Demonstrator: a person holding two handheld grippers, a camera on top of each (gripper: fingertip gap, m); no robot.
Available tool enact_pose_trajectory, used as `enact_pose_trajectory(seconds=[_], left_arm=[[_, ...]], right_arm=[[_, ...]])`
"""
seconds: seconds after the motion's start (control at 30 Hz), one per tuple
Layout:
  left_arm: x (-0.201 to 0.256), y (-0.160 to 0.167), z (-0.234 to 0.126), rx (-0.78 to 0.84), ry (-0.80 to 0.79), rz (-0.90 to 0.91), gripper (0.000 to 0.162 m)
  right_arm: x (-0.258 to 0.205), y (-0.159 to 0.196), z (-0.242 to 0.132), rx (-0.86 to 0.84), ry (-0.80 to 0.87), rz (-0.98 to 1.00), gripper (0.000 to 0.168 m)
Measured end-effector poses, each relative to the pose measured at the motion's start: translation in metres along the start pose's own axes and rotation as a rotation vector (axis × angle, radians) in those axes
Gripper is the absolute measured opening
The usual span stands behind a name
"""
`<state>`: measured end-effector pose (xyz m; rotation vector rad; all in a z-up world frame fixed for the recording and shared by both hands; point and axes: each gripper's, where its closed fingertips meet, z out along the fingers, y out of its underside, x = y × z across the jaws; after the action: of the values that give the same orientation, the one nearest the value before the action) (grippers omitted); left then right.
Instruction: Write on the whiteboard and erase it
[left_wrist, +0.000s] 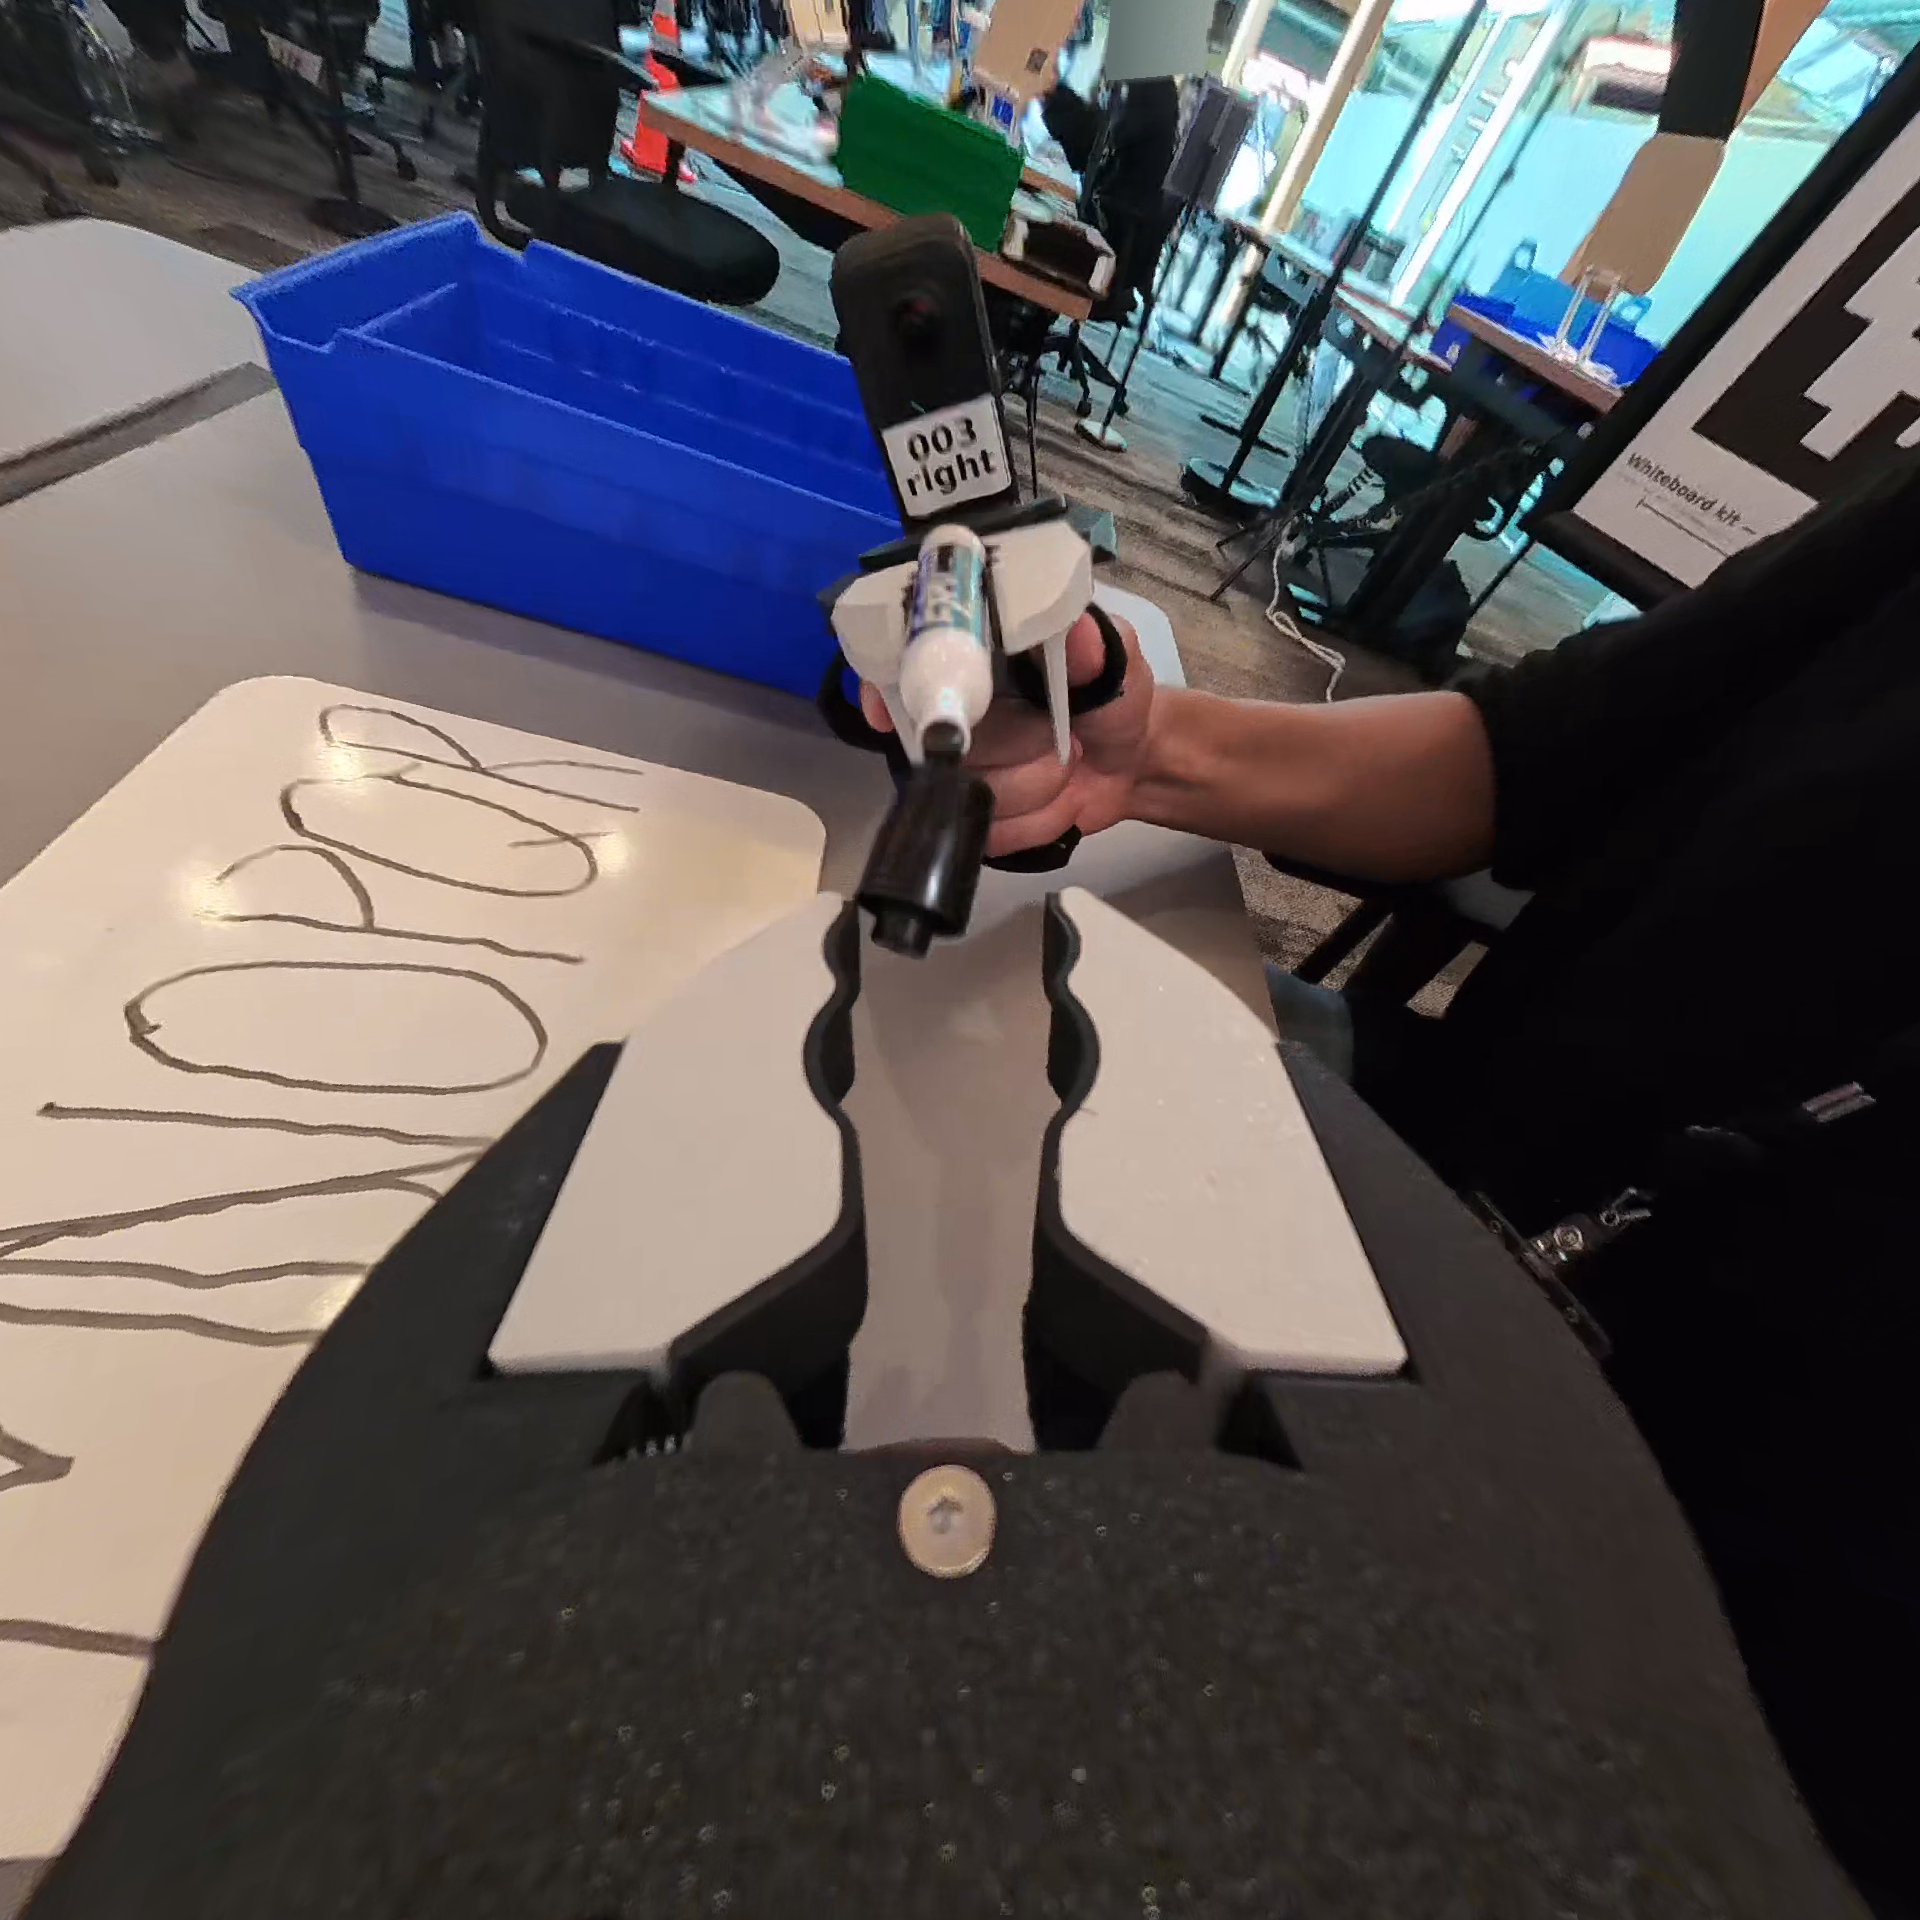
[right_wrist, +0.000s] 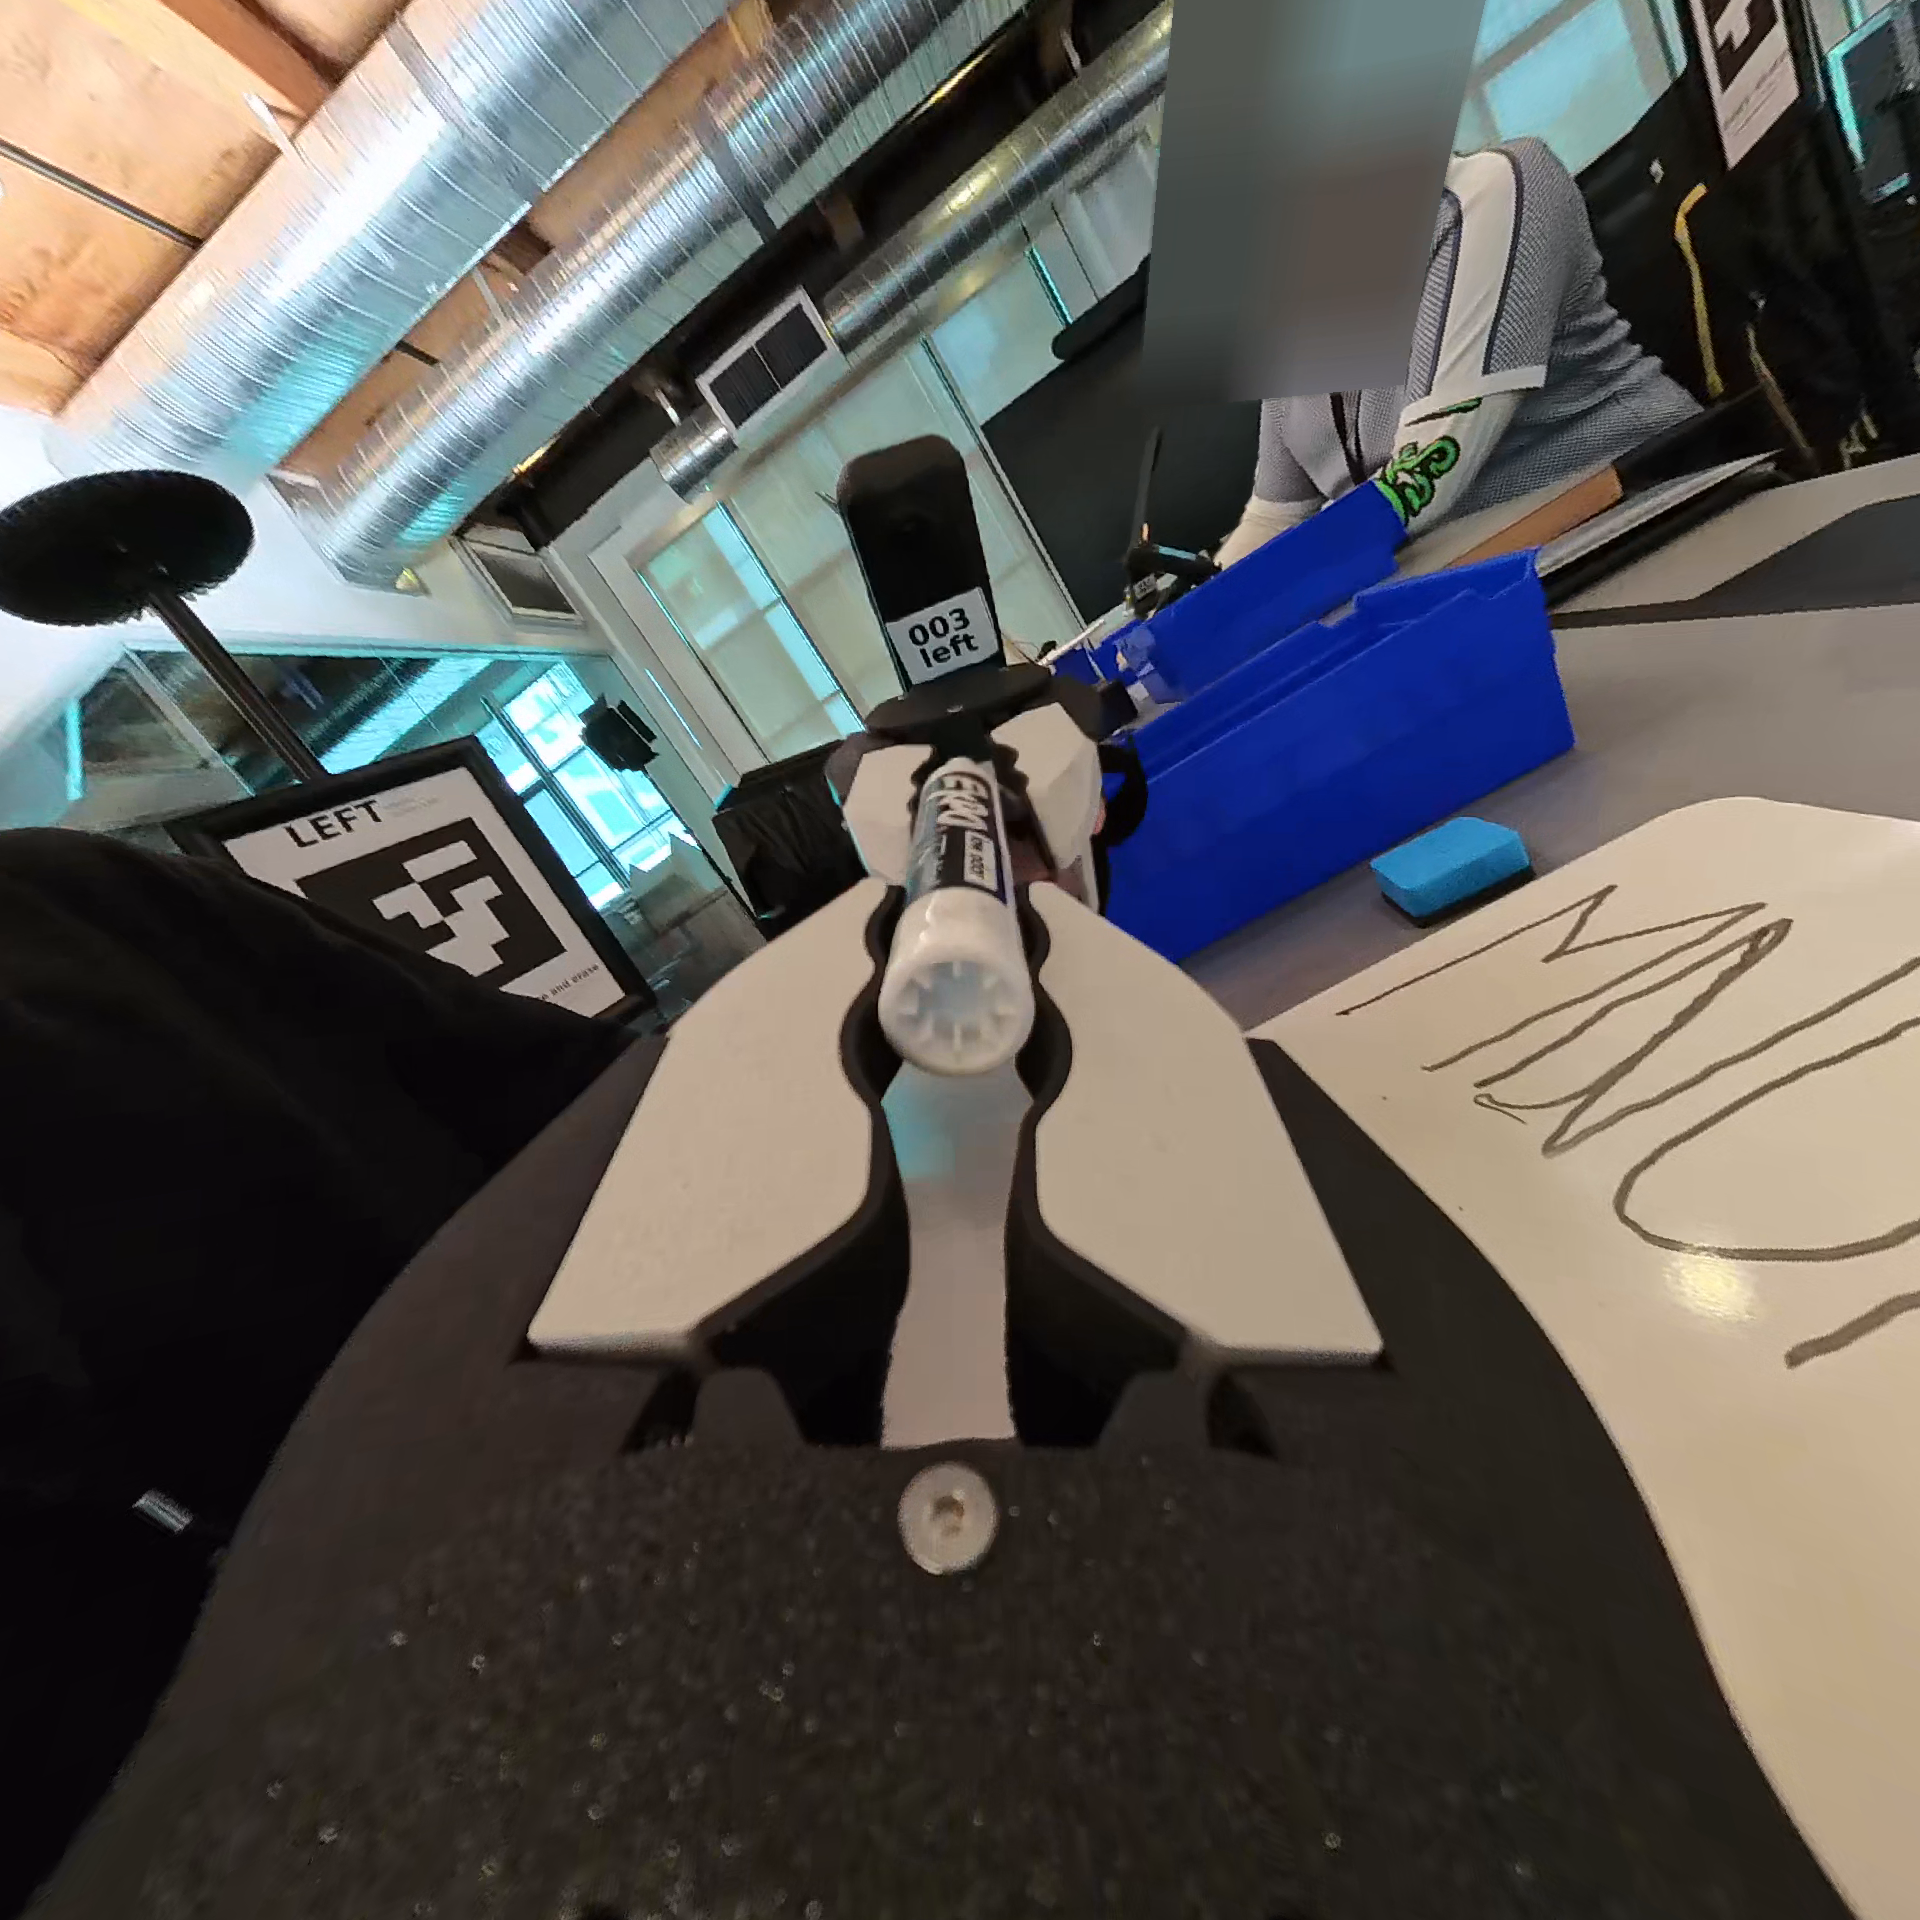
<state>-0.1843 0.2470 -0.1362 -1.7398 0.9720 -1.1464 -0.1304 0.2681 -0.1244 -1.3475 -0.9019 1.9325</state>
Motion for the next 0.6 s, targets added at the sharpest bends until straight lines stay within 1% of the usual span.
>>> enact_pose_trajectory(seconds=[0.03,0.07,0.1,0.13,0.2,0.27,0.33,0.37,0.4,0.5,0.53,0.6], left_arm=[[0.000,-0.003,0.000,0.024,0.000,-0.003,0.032],[0.001,-0.003,0.000,0.032,0.011,-0.009,0.028],[-0.002,-0.003,0.001,0.033,0.000,-0.012,0.018],[-0.007,0.000,0.002,0.026,-0.022,-0.006,0.002],[-0.020,0.009,0.002,-0.018,-0.096,-0.003,0.000],[-0.030,0.013,-0.004,-0.017,-0.139,-0.029,0.000],[-0.033,0.016,-0.010,0.001,-0.162,-0.067,0.014],[-0.038,0.020,-0.014,-0.010,-0.203,-0.081,0.018],[-0.040,0.023,-0.016,-0.015,-0.238,-0.084,0.025],[-0.034,0.021,-0.016,0.033,-0.271,-0.082,0.030],[-0.031,0.018,-0.013,0.050,-0.280,-0.068,0.035],[-0.022,0.010,-0.003,0.063,-0.260,-0.051,0.038]], right_arm=[[0.000,0.001,0.000,-0.008,0.006,-0.007,0.019],[0.001,0.002,0.000,-0.019,0.013,-0.012,0.019],[0.001,0.004,0.000,-0.026,0.016,-0.010,0.019],[0.003,0.007,0.002,-0.044,0.030,-0.011,0.019],[0.009,0.009,0.001,-0.057,0.063,-0.029,0.019],[0.012,-0.003,-0.008,-0.015,0.098,-0.046,0.019],[0.011,-0.013,-0.019,0.007,0.126,-0.060,0.019],[0.010,-0.015,-0.023,0.010,0.137,-0.066,0.019],[0.009,-0.017,-0.025,0.012,0.141,-0.073,0.019],[0.009,-0.018,-0.027,0.006,0.153,-0.091,0.019],[0.010,-0.016,-0.026,-0.001,0.158,-0.096,0.019],[0.010,-0.013,-0.023,0.001,0.147,-0.096,0.019]])
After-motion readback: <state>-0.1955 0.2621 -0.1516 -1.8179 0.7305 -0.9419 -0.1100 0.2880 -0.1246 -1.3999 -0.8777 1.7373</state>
